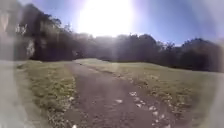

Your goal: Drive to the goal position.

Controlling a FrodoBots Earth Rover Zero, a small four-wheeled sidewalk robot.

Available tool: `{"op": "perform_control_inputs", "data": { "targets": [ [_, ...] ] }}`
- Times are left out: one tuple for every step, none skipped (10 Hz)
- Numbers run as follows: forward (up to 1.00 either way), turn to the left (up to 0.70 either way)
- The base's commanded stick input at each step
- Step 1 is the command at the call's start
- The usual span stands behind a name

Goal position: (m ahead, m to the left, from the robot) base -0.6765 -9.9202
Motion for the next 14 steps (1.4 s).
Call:
{"op": "perform_control_inputs", "data": {
  "targets": [
    [1.00,-0.06],
    [1.00,-0.21],
    [1.00,-0.40],
    [1.00,-0.40],
    [1.00,-0.40],
    [1.00,-0.40],
    [1.00,-0.40],
    [1.00,-0.40],
    [1.00,-0.40],
    [1.00,-0.40],
    [1.00,-0.40],
    [1.00,-0.40],
    [1.00,-0.40],
    [1.00,-0.40]
  ]
}}
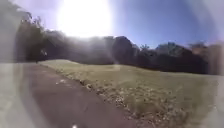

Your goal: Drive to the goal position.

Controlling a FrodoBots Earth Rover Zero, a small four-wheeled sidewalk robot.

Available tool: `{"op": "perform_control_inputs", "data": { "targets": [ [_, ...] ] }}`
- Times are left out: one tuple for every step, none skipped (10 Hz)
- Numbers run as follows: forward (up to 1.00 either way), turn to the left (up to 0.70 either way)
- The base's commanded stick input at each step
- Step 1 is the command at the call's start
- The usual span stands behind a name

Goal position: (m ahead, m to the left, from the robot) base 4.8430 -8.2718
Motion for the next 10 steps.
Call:
{"op": "perform_control_inputs", "data": {
  "targets": [
    [1.00,-0.40],
    [1.00,-0.40],
    [1.00,-0.40],
    [1.00,-0.40],
    [1.00,-0.40],
    [1.00,-0.40],
    [1.00,-0.40],
    [1.00,-0.40],
    [1.00,-0.40],
    [1.00,-0.32]
  ]
}}
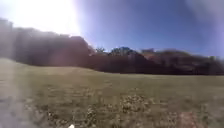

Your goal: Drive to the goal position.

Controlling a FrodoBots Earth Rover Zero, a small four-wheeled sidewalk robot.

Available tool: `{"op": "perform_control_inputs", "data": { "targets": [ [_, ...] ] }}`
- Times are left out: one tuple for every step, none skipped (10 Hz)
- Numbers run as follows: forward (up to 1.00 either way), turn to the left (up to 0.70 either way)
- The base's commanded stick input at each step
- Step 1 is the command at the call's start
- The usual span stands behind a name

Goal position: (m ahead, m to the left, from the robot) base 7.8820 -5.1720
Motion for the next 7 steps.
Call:
{"op": "perform_control_inputs", "data": {
  "targets": [
    [1.00,-0.17],
    [1.00,0.13],
    [1.00,0.04],
    [1.00,0.00],
    [1.00,0.00],
    [1.00,0.00],
    [1.00,0.00]
  ]
}}
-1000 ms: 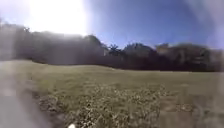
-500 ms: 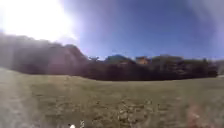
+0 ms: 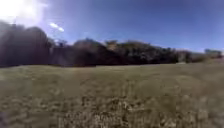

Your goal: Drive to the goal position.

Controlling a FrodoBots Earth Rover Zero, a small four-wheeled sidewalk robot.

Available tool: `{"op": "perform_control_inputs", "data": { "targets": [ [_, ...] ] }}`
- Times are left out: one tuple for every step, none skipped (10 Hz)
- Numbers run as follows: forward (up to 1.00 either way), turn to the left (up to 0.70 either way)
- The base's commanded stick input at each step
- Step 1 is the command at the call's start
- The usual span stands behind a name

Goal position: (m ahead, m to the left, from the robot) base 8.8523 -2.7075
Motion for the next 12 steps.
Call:
{"op": "perform_control_inputs", "data": {
  "targets": [
    [1.00,0.00],
    [1.00,0.00],
    [1.00,0.00],
    [1.00,0.00],
    [1.00,0.00],
    [1.00,0.00],
    [1.00,0.00],
    [1.00,0.00],
    [1.00,0.00],
    [1.00,0.00],
    [1.00,0.00],
    [1.00,0.00]
  ]
}}
